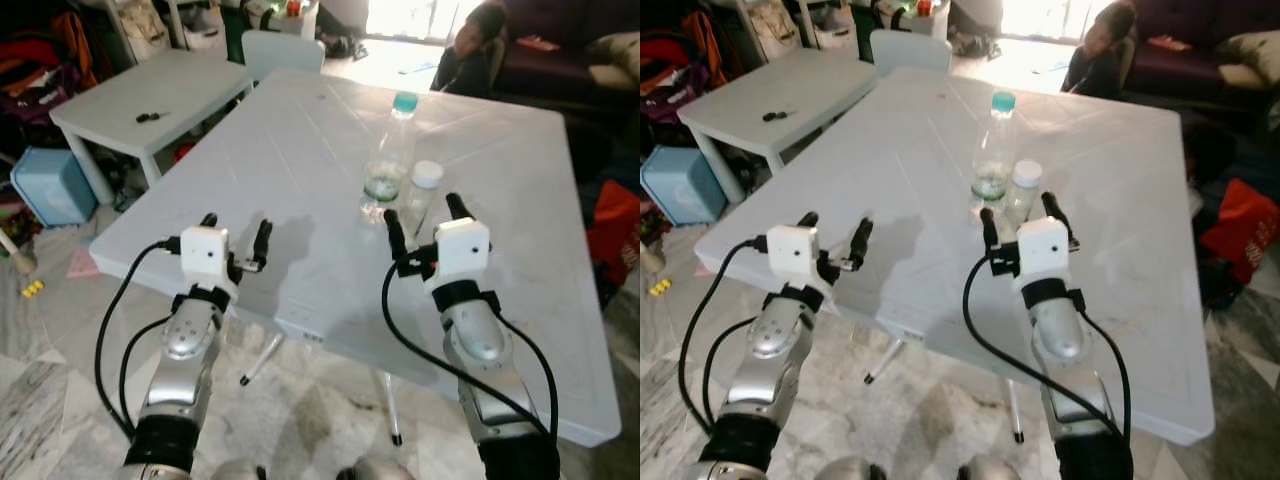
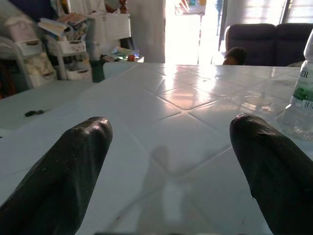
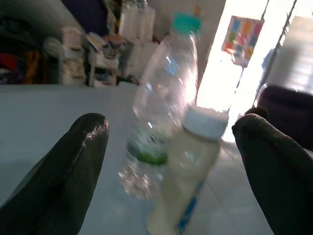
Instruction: Restocking fridge
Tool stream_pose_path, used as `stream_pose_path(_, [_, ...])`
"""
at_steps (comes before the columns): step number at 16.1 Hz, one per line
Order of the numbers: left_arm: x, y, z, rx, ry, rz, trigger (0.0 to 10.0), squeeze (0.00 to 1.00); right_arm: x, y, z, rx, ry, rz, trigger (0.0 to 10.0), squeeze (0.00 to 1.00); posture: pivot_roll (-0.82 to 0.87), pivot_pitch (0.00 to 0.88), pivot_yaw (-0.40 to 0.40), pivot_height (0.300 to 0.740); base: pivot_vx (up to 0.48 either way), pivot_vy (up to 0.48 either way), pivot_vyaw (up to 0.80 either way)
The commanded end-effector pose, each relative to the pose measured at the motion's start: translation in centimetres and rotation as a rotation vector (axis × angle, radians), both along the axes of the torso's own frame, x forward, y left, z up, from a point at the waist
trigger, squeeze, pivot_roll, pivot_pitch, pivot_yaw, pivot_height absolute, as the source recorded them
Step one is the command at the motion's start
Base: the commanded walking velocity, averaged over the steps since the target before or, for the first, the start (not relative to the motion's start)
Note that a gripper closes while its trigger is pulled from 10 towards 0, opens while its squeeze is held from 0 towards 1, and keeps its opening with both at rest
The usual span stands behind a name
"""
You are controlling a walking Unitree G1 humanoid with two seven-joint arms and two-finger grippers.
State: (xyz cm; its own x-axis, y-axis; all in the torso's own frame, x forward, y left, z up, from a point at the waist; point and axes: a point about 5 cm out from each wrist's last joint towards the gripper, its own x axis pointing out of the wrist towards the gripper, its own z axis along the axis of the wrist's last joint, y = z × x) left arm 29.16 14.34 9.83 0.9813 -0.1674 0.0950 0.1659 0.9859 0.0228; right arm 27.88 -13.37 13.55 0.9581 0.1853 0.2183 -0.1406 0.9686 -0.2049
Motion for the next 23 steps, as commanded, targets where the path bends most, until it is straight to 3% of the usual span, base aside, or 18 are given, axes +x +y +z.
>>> stream_pose_path(1, [-0.1, 0.4, 0.1, 0.001, -0.001, 0.006, 10.0, 0.00, 0.3, 1.0, 1.9, -0.017, -0.076, 0.049, 10.0, 0.00, -0.06, 0.027, -0.001, 0.740, 0.000, 0.000, 0.00])
stream_pose_path(2, [0.0, 0.6, 0.2, 0.004, -0.001, 0.006, 10.0, 0.00, 0.8, 1.5, 3.2, -0.035, -0.114, 0.071, 10.0, 0.00, -0.06, 0.029, 0.005, 0.740, 0.000, 0.000, 0.00])
stream_pose_path(7, [-0.2, 1.2, 0.0, 0.033, 0.013, 0.008, 10.0, 0.00, 2.8, 1.2, 4.7, -0.037, -0.129, 0.030, 10.0, 0.00, -0.03, 0.056, 0.017, 0.740, 0.000, 0.000, 0.00])
stream_pose_path(10, [-0.8, 1.8, -0.1, 0.039, 0.032, 0.008, 10.0, 0.00, 4.4, -0.7, 5.5, 0.002, -0.119, -0.084, 10.0, 0.00, 0.00, 0.068, 0.025, 0.740, 0.000, 0.000, 0.00])
stream_pose_path(12, [-1.0, 2.2, -0.1, 0.058, 0.037, 0.004, 10.0, 0.00, 5.6, -1.0, 6.2, -0.019, -0.128, -0.098, 10.0, 0.00, 0.01, 0.071, 0.033, 0.740, 0.000, 0.000, 0.00])
stream_pose_path(20, [-1.2, 2.5, -0.1, 0.080, 0.049, 0.002, 10.0, 0.00, 8.5, -1.2, 9.0, -0.008, -0.157, -0.090, 10.0, 0.00, 0.03, 0.078, 0.034, 0.740, 0.000, 0.000, 0.00])
stream_pose_path(23, [-1.2, 2.6, -0.1, 0.084, 0.052, -0.001, 10.0, 0.00, 9.4, -1.0, 10.3, 0.063, -0.148, -0.085, 10.0, 0.00, 0.03, 0.076, 0.036, 0.740, 0.000, 0.000, 0.00])
